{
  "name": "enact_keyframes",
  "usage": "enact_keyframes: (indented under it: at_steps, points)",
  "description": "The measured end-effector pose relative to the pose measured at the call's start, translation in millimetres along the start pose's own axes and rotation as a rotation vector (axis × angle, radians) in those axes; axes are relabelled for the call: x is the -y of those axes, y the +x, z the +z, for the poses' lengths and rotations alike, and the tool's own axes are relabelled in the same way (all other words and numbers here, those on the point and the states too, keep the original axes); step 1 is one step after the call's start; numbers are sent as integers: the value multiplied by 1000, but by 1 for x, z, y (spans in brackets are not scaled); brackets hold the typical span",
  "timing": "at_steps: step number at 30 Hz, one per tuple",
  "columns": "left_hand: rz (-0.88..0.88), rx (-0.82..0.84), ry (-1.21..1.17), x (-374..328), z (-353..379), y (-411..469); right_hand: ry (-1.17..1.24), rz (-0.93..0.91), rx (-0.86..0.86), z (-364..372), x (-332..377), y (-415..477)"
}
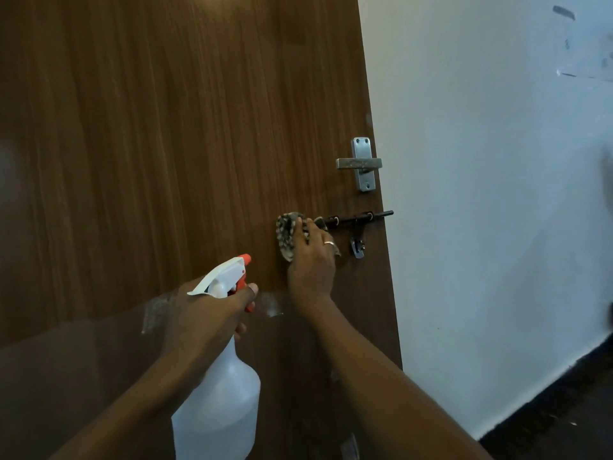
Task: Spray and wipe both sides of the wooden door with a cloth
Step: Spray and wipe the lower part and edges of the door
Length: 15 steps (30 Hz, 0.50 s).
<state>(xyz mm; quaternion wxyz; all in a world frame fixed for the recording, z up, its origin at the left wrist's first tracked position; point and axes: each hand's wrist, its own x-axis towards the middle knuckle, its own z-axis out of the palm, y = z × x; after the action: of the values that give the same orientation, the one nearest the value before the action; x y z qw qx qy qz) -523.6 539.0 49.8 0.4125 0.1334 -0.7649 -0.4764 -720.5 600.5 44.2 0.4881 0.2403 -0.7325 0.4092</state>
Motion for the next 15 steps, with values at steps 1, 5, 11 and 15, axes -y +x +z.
enact_keyframes:
  at_steps: [1, 5, 11, 15]
  points:
    - [10, -1, -9, -1, 2, 0, 42, -30, -22, 4, 10, -3]
    - [-6, -37, -38, -2, 4, -3, 108, -623, -110, 34, 1, -45]
    - [-3, -8, -33, 4, 4, -2, -36, -59, -139, 23, -80, -51]
    - [-28, 28, -36, 7, 10, 3, 65, 331, -57, 12, -49, -22]
